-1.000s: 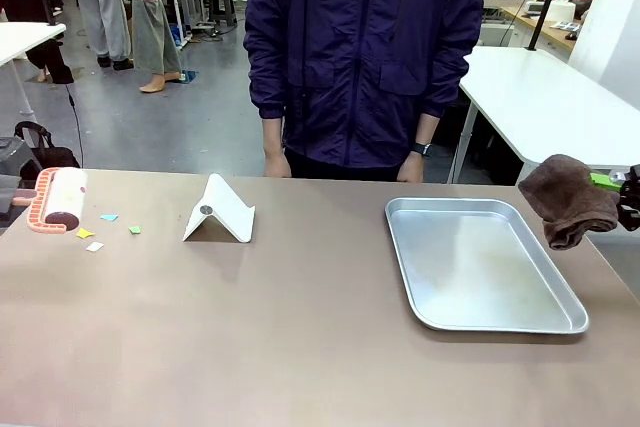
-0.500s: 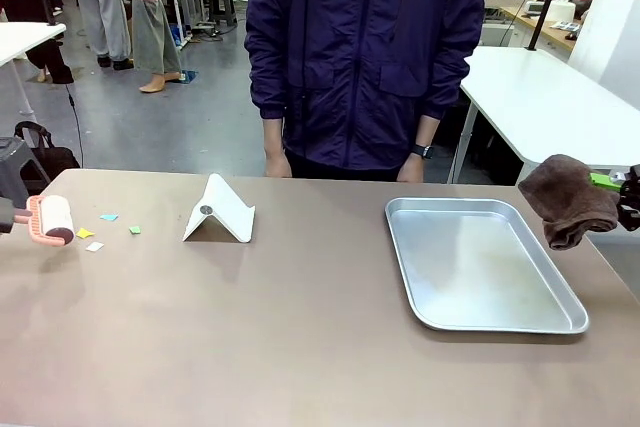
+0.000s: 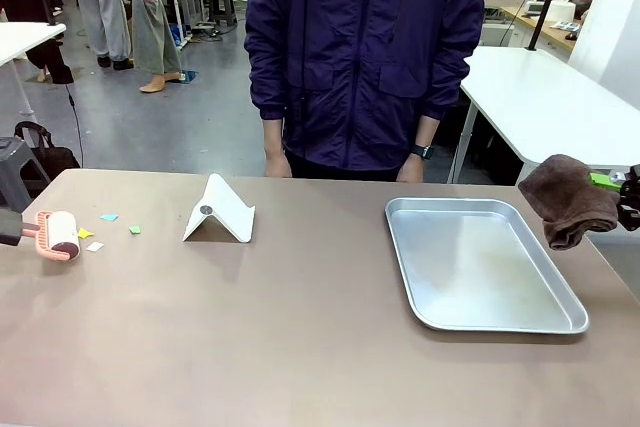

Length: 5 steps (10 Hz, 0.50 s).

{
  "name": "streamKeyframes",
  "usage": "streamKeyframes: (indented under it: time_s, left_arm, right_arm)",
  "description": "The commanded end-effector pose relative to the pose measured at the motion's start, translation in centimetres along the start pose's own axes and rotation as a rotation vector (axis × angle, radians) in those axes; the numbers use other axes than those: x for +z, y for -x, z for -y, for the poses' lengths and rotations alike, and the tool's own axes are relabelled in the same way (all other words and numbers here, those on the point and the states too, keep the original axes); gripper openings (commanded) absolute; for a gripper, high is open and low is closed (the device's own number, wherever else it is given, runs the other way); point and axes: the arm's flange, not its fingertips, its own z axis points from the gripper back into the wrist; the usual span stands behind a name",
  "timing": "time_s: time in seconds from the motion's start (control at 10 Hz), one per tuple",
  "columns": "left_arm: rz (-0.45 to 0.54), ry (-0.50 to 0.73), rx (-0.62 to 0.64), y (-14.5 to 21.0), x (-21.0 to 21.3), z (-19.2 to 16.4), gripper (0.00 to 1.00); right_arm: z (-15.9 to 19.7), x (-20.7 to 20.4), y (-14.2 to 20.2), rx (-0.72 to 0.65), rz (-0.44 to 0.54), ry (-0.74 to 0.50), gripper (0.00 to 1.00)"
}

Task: Clean the surface of the table.
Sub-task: Clean the area not pointed to by the person.

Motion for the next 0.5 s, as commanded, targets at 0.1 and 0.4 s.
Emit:
streamKeyframes:
  time_s: [0.1,0.4]
  left_arm:
    - [-0.006,-0.063,0.014,0.0,-1.9,-0.3,0.22]
    - [-0.03,-0.089,0.049,-0.9,-3.5,-0.7,0.22]
  right_arm:
    - [-0.3,-0.1,-0.2,-0.001,0.002,-0.003,0.09]
    - [-0.3,-0.1,-0.2,-0.001,0.002,-0.003,0.09]
